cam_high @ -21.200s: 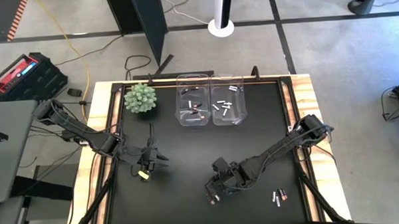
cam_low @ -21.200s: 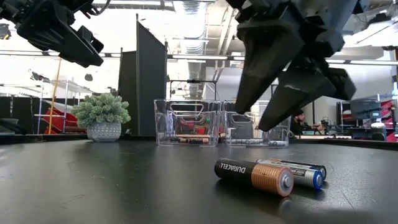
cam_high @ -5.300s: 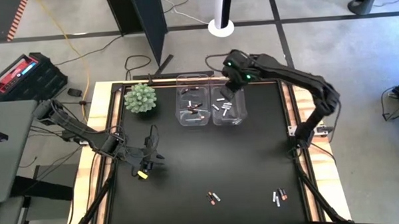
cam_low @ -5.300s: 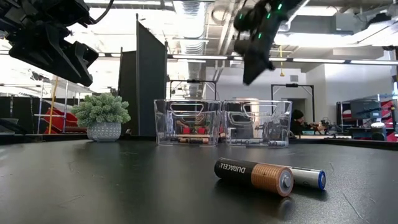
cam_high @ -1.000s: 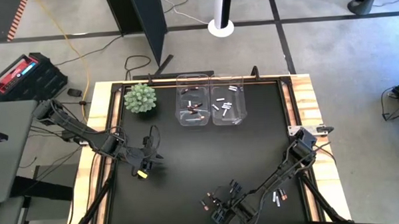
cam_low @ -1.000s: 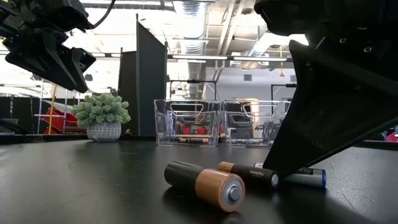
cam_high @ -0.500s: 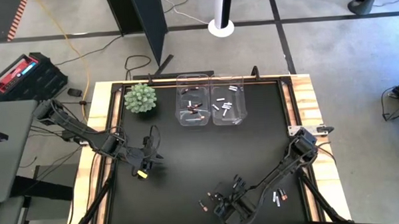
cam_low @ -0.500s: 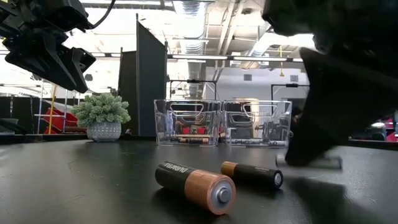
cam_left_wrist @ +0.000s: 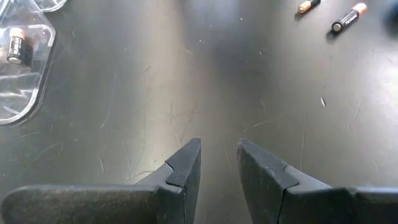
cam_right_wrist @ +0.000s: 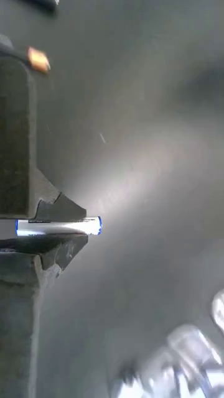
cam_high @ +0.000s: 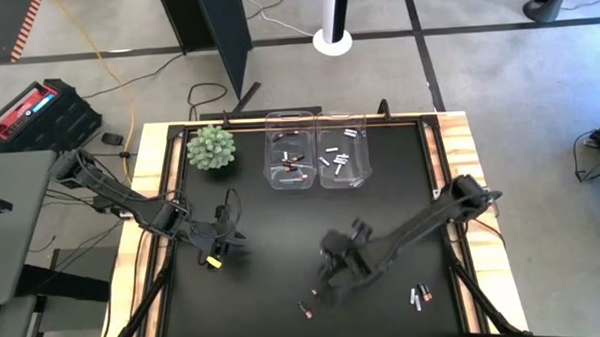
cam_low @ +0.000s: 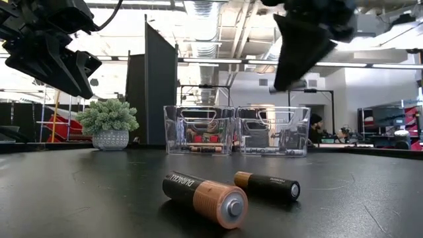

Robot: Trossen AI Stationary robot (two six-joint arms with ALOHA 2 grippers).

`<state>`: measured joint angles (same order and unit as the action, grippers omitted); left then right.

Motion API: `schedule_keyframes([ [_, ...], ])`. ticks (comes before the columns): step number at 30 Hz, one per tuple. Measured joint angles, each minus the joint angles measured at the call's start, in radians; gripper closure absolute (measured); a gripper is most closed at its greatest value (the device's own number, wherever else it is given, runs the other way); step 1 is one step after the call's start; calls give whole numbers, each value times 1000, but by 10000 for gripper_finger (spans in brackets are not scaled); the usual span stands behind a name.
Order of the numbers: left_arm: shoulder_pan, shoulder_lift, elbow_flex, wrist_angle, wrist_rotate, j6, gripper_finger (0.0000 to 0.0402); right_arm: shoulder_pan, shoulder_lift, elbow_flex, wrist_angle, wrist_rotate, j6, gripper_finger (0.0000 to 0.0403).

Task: Sort batteries
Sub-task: Put the white battery into the right transparent bin

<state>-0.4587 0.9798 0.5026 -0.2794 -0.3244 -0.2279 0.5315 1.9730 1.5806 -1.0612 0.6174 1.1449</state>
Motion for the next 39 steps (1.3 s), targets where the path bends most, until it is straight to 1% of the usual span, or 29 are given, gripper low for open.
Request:
schedule_keyframes([
  [4,0,0,0,0,0,0,303,-95,-81,0,-66,2,-112,373],
  [12,0,0,0,0,0,0,303,-348,-223,1,-48,-3,-399,374],
  [16,0,0,0,0,0,0,303,-494,-271,2,-28,-58,-526,373],
  [18,0,0,0,0,0,0,303,-572,-278,2,7,-124,-595,373],
  [21,0,0,0,0,0,0,303,-682,-268,2,54,-256,-705,374],
  [22,0,0,0,0,0,0,303,-716,-265,2,61,-278,-733,374],
  [26,0,0,0,1,0,0,303,-822,-227,2,84,-294,-796,373],
  [29,0,0,0,1,0,-2,303,-890,-188,2,86,-369,-846,372],
  [32,0,0,0,2,0,-18,303,-940,-129,2,81,-432,-890,374],
  [39,0,0,0,0,0,-26,303,-1009,9,2,77,-527,-949,371],
])
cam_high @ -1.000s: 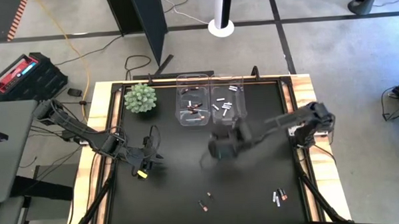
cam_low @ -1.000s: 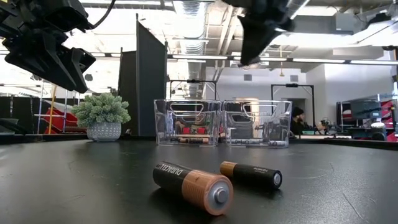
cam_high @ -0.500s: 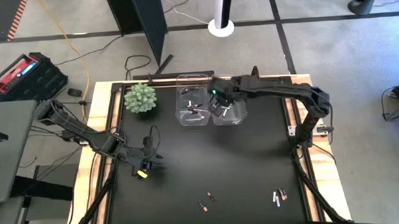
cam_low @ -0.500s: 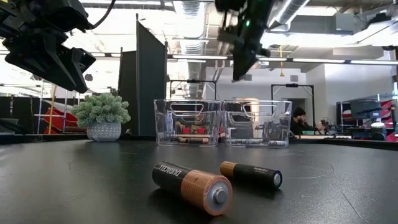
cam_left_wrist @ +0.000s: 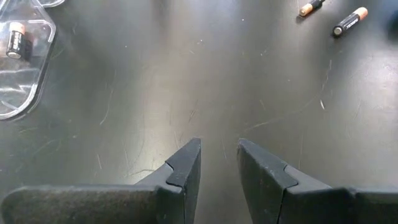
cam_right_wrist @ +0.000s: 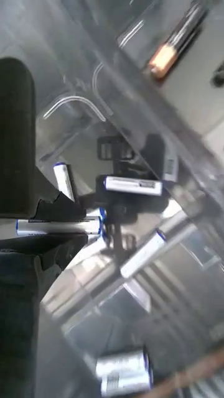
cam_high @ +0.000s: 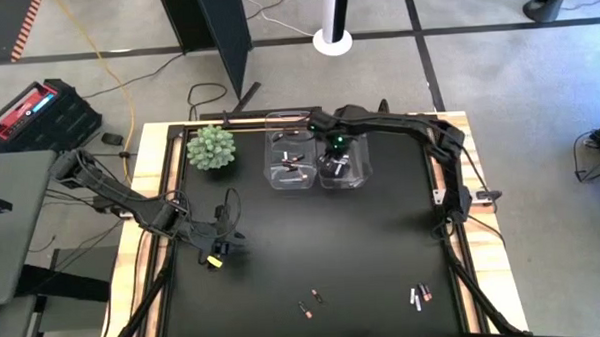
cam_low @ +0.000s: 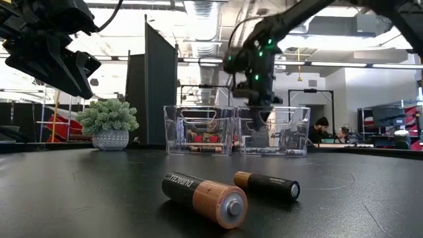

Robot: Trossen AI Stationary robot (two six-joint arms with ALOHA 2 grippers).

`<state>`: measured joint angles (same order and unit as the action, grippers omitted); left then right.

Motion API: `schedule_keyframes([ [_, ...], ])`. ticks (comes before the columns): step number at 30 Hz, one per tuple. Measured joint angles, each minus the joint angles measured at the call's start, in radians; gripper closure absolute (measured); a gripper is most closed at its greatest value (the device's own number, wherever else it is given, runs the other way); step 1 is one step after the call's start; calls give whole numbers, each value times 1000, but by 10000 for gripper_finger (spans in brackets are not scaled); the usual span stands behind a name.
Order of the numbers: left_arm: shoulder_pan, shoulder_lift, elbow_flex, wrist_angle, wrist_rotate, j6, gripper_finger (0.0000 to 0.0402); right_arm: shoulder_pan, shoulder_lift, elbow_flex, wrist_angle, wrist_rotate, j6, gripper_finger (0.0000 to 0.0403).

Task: Sort batteries
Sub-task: Put the white battery into the right transparent bin, then put the small black battery into the left transparent bin

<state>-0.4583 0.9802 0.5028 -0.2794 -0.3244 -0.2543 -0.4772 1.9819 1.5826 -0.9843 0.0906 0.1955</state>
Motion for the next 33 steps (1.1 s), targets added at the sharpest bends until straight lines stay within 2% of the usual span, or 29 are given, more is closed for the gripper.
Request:
schedule_keyframes([
  [8,0,0,0,0,0,0,303,-41,71,-1,-25,-22,-24,365],
  [25,0,0,0,0,0,-11,303,-91,62,-1,-86,-21,-37,276],
  [33,0,0,0,0,0,-22,303,-86,-14,-1,-113,-21,-31,261],
])
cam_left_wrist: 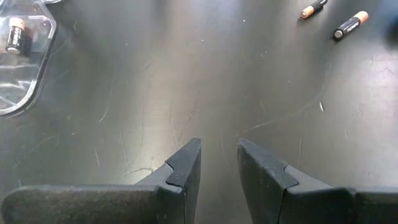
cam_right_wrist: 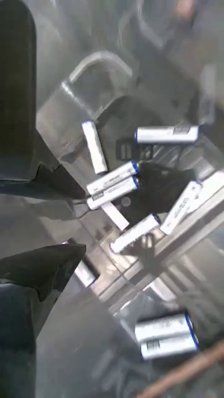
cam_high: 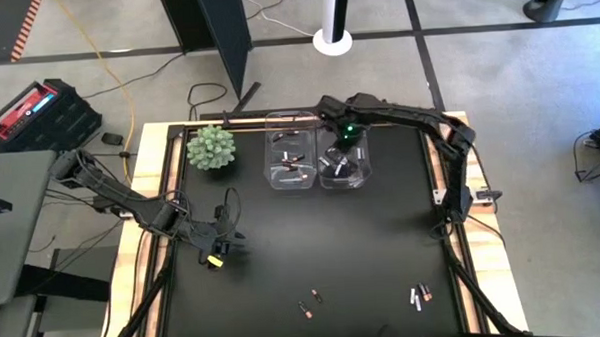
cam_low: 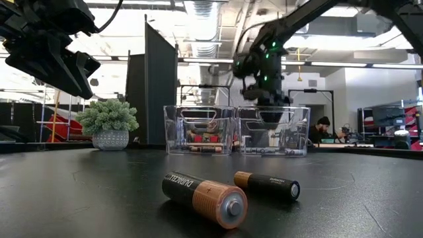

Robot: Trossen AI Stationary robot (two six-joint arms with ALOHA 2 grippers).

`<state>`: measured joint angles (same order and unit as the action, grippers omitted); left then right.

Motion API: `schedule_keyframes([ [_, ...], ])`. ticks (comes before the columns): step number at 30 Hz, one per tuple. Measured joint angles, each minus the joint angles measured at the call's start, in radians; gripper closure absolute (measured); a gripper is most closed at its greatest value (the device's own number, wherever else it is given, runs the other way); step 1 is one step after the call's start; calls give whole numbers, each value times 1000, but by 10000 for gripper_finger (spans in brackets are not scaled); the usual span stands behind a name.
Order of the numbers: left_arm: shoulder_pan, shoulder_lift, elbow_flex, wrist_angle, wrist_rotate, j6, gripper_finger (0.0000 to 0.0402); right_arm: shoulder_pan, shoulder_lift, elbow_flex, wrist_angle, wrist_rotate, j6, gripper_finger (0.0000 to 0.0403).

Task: Sort batteries
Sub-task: Put the small black battery into the left transparent bin

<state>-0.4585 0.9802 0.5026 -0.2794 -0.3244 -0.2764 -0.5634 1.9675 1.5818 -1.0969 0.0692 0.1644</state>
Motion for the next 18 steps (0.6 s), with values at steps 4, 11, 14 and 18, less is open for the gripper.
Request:
schedule_keyframes([
  [4,0,0,0,0,0,0,303,8,-100,0,-2,0,44,264],
  [11,0,0,0,0,0,9,303,123,-322,0,-16,6,162,270],
  [14,0,0,0,0,0,10,303,230,-428,-48,39,55,238,270],
  [18,0,0,0,0,0,7,303,425,-592,-225,182,144,415,270],
])
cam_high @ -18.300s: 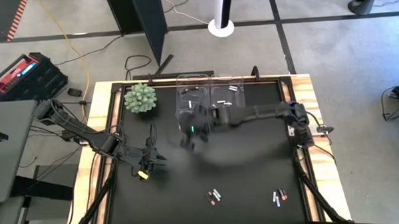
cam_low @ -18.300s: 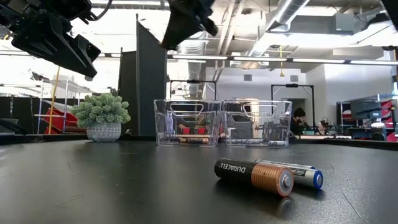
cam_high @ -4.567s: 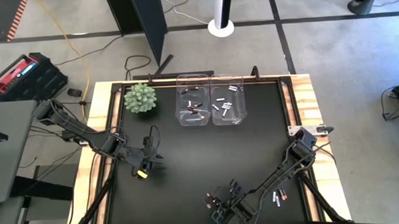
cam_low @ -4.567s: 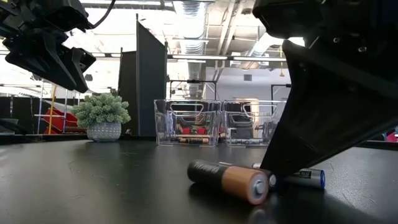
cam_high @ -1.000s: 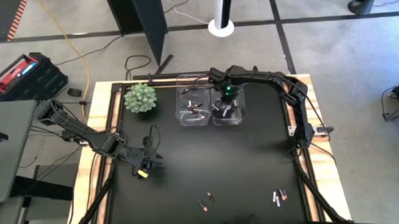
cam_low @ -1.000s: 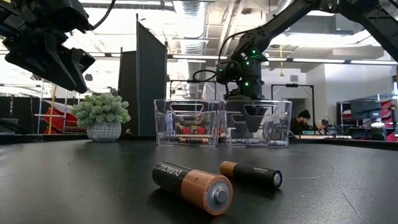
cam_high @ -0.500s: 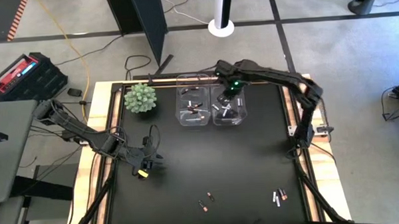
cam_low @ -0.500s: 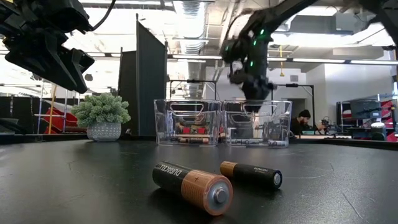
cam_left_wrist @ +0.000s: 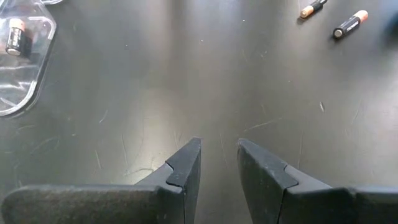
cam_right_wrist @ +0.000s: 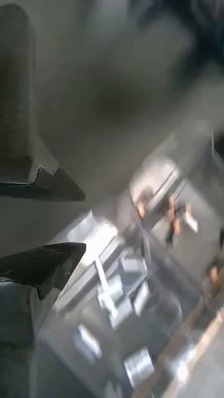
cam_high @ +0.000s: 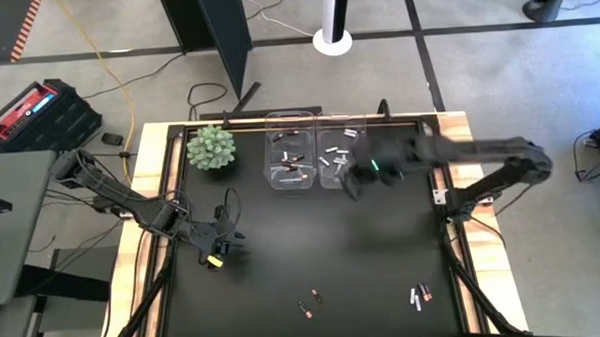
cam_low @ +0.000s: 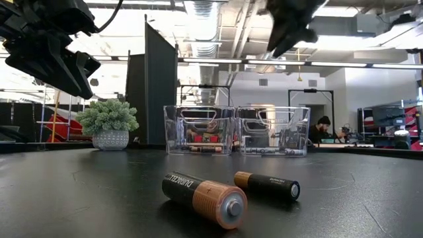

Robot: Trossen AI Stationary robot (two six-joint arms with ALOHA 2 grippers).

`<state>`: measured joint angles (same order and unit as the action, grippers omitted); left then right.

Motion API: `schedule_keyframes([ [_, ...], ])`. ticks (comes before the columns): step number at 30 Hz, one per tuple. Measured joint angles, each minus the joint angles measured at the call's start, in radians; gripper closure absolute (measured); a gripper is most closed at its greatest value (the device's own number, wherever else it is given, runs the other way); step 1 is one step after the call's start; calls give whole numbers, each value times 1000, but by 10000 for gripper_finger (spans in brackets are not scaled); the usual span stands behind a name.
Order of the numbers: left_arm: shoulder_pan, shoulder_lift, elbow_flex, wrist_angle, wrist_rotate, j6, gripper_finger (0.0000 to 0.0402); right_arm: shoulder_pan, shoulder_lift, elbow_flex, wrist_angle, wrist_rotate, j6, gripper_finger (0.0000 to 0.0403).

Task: Sort batteries
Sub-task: Put the small black battery into the left transparent bin

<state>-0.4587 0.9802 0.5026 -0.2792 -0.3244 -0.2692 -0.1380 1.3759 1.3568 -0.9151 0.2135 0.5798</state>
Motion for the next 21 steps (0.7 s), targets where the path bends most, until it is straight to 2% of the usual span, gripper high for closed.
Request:
schedule_keyframes([
  [3,0,0,0,0,0,-4,303,196,-105,-150,160,88,158,271],
  [6,0,0,0,0,0,-4,303,411,-162,-279,348,226,268,271],
  [9,0,0,0,0,0,-4,303,607,-156,-358,502,400,376,271],
  [12,0,0,0,0,0,-6,303,747,-87,-374,594,544,473,271],
  [15,0,0,0,1,0,-6,303,828,10,-362,660,622,549,271],
  [21,0,0,0,0,0,-8,303,852,246,-211,662,628,648,271],
])
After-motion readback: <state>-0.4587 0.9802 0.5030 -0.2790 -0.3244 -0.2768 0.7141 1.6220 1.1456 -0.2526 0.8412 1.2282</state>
